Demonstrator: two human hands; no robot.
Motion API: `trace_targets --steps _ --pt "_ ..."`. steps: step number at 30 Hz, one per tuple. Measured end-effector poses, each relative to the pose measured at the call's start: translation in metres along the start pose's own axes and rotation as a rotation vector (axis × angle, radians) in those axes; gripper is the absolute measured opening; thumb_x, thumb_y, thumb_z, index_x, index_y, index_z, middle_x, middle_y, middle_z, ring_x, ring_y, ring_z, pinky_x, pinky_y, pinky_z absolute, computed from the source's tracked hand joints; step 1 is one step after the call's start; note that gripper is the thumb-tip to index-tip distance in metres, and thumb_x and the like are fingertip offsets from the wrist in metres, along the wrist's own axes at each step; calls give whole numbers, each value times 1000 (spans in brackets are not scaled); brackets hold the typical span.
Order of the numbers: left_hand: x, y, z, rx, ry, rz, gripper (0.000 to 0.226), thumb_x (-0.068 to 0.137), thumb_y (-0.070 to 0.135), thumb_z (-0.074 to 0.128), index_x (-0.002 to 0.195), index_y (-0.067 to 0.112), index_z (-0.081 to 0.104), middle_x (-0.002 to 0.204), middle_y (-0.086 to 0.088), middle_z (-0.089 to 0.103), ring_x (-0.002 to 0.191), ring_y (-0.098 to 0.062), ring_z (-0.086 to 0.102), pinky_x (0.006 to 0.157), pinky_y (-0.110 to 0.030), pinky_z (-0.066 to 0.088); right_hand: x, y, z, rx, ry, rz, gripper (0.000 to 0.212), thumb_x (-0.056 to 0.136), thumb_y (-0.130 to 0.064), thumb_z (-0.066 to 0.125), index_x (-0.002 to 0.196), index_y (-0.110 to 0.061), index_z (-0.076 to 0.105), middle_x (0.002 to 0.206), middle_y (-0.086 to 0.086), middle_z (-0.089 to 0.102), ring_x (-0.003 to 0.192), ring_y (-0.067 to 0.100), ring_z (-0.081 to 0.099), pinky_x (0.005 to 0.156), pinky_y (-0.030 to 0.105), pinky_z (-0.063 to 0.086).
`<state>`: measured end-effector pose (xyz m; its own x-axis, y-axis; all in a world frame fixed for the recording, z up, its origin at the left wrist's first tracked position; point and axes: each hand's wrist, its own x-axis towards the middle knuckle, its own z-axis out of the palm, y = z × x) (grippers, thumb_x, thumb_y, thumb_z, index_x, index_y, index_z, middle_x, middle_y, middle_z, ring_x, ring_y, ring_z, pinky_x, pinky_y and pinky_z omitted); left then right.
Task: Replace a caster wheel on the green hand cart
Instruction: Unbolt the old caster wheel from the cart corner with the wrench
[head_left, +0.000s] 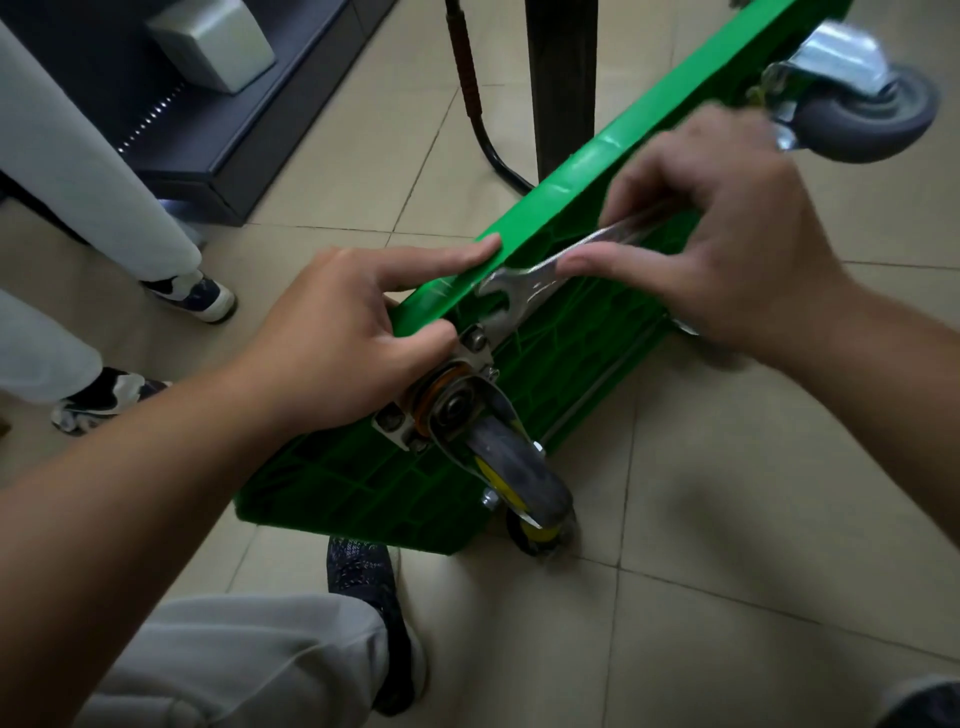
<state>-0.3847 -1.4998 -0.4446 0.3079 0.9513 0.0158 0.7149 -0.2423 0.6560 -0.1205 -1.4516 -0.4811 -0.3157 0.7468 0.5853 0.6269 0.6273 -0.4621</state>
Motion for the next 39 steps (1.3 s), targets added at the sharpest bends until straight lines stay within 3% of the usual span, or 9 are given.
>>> trace_targets --steps 2,4,7,10,15,19,28,34,39 --pt "0 1 0 6 -1 3 60 84 29 62 134 61 57 137 32 59 94 -29 77 77 -53 64 -21 2 16 379 49 262 35 86 -55 73 87 -23 60 78 2 60 73 24 58 69 31 44" --pt "0 1 0 5 -7 3 60 84 30 62 136 59 57 140 30 57 93 -24 78 77 -51 65 -41 3 36 633 104 464 31 92 -51 68 85 -23 56 67 7 57 60 22 50 57 30 39" --pt "1 -1 0 10 -3 5 60 89 25 66 136 60 56 140 29 58 92 -21 78 75 -51 65 -67 -1 67 762 158 648 32 94 -44 63 87 -13 58 63 9 51 57 19 39 48 26 32" --pt "1 -1 0 14 1 4 60 89 25 66 135 63 55 138 28 60 88 -18 78 69 -50 65 -84 -14 94 880 191 755 35 90 -48 64 84 -15 56 60 9 45 56 20 33 47 26 29" --pt "0 -1 1 -3 7 -2 59 86 31 63 137 58 57 140 27 60 100 -6 75 79 -45 65 -100 -27 120 935 130 734 35 90 -49 69 82 -18 54 55 -13 47 49 4 34 47 17 31" --pt "0 -2 1 -27 4 -7 59 86 29 63 139 54 58 142 26 58 99 -6 75 79 -44 65 -105 -26 127 950 58 692 28 95 -41 68 84 -20 54 60 -8 50 50 6 36 48 18 33" --pt "0 -4 0 -19 4 7 58 89 23 65 142 47 58 144 21 58 107 -1 72 87 -38 63 -100 -35 140 936 59 711 34 95 -49 66 84 -19 52 59 -11 50 52 5 39 50 16 34" --pt "1 -3 0 -23 -4 1 58 89 24 63 143 45 57 145 20 57 115 -1 68 97 -37 60 -97 -30 151 927 51 730 40 90 -57 67 90 -18 58 79 4 66 75 8 61 66 18 48" --pt "0 -2 0 -8 3 -7 61 87 23 62 140 51 58 140 30 58 97 -10 76 80 -46 65 -91 -24 159 843 47 716 44 81 -75 62 87 -31 59 84 -18 68 86 -1 66 73 13 48"
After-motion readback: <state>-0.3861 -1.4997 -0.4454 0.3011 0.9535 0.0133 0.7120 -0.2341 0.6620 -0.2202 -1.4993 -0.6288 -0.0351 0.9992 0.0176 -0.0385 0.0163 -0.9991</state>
